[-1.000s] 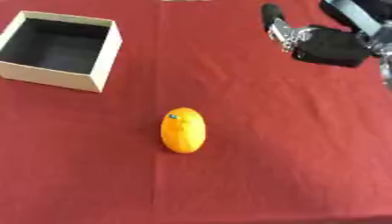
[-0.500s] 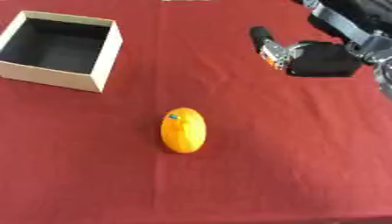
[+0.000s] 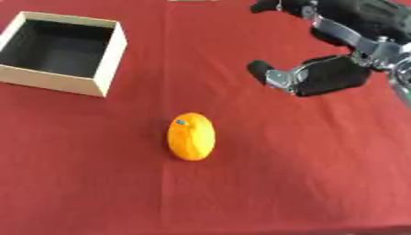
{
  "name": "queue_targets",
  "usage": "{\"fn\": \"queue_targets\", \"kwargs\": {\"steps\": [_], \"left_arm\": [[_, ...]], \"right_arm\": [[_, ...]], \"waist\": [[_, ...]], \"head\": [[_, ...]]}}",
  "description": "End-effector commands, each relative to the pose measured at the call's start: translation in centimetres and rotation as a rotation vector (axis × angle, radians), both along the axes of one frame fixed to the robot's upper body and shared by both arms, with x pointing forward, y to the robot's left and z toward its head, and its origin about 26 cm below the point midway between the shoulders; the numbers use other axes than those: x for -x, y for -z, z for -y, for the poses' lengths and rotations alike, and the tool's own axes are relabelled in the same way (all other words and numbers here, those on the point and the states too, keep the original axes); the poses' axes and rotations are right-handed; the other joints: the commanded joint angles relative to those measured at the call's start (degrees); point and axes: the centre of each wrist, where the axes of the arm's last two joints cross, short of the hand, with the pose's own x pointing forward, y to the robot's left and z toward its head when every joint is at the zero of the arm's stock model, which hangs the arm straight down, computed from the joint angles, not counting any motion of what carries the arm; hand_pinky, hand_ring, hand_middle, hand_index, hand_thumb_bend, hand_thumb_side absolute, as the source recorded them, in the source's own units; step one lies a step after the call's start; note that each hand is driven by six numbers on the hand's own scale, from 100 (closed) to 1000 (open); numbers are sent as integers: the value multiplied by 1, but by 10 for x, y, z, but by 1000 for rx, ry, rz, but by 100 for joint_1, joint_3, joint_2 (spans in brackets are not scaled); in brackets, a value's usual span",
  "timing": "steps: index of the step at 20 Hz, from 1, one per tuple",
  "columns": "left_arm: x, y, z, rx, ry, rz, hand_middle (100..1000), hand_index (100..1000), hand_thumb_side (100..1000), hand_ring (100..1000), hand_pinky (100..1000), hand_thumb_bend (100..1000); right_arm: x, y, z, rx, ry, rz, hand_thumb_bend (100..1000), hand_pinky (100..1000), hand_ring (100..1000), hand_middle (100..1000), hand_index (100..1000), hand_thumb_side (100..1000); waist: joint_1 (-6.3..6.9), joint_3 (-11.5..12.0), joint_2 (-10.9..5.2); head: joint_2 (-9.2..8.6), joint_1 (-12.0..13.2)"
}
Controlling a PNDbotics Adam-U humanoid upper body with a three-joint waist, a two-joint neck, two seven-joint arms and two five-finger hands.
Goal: Pick up objects on the table and place them in the box.
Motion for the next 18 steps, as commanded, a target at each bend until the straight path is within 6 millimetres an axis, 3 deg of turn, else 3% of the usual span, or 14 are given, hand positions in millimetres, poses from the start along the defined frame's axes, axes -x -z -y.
{"fn": "queue_targets", "kwargs": {"steps": [1,18], "left_arm": [[3,-10,-1,-34,5,24,638,728,836,697,576,572],[2,-10,3,-34,28,15,637,727,837,698,576,565]], "right_arm": [[3,-5,-10,52,7,-24,310,919,905,858,937,571],[7,34,-66,180,23,-258,282,944,896,846,970,353]], "waist": [[-10,13,-119],[-3,94,-99]], "head": [[36,-19],[35,-112]]}}
